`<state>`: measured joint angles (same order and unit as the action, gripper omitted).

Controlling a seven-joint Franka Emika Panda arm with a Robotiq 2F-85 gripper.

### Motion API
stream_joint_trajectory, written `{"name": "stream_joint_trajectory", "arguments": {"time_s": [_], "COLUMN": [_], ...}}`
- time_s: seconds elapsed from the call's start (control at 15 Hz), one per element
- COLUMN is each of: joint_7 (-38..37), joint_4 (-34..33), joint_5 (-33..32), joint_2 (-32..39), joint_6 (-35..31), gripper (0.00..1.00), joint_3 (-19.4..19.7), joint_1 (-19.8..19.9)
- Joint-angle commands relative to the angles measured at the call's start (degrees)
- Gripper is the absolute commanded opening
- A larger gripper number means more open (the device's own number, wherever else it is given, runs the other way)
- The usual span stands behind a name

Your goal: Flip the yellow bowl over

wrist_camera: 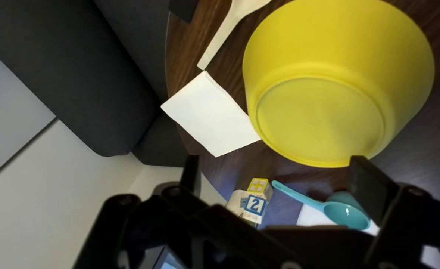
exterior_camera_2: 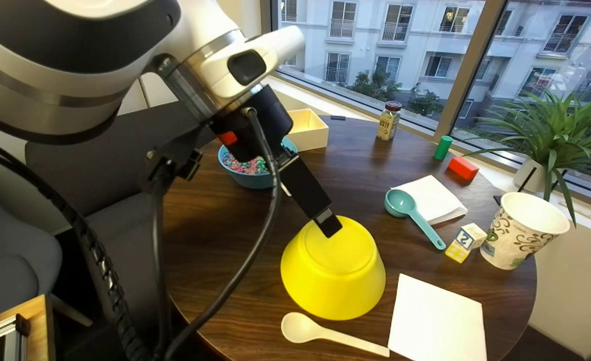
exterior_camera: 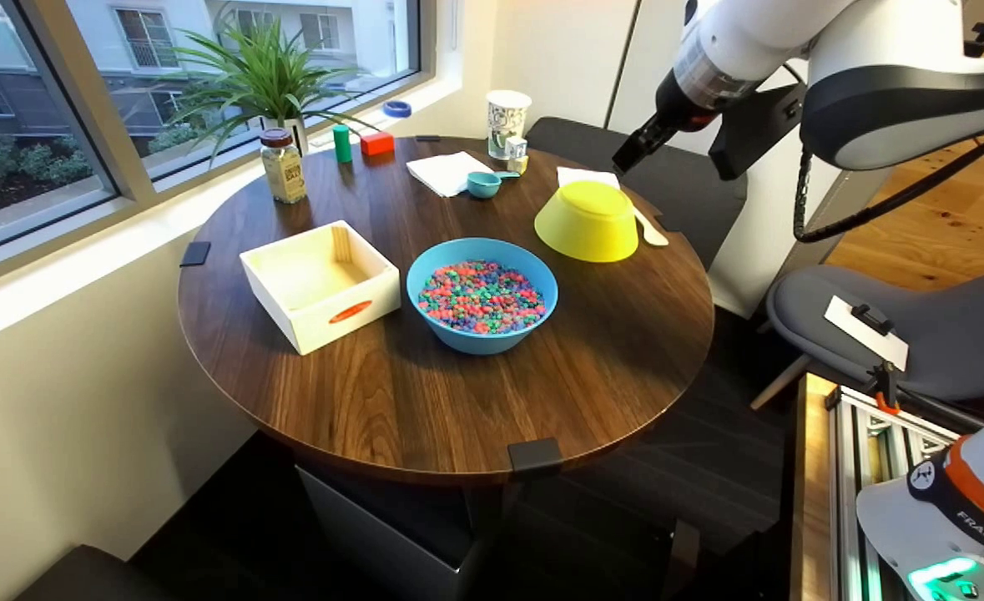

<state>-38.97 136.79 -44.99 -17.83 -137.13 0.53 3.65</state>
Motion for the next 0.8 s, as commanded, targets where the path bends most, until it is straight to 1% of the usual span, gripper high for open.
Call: {"name": "stream_joint_trajectory", "arguments": {"time_s": [0.0,0.13,0.2,0.4,0.73], "joint_7": [-3.9,-6.0,-3.7,-4.7,-5.2], "joint_4": [0.9,1.0,0.0,0.0,0.1], "joint_5": [2.3,2.4,1.3,1.6,1.6], "joint_2": [-3.9,-5.3,-3.3,-4.6,-4.6], "joint_6": [0.3,-0.3,-0.2,-0.2,-0.2], "gripper": [1.0,1.0,1.0,1.0,1.0], "joint_3": [-1.1,-1.3,-1.4,-1.6,-1.6], "joint_1": [2.2,2.8,3.0,3.3,3.3]}}
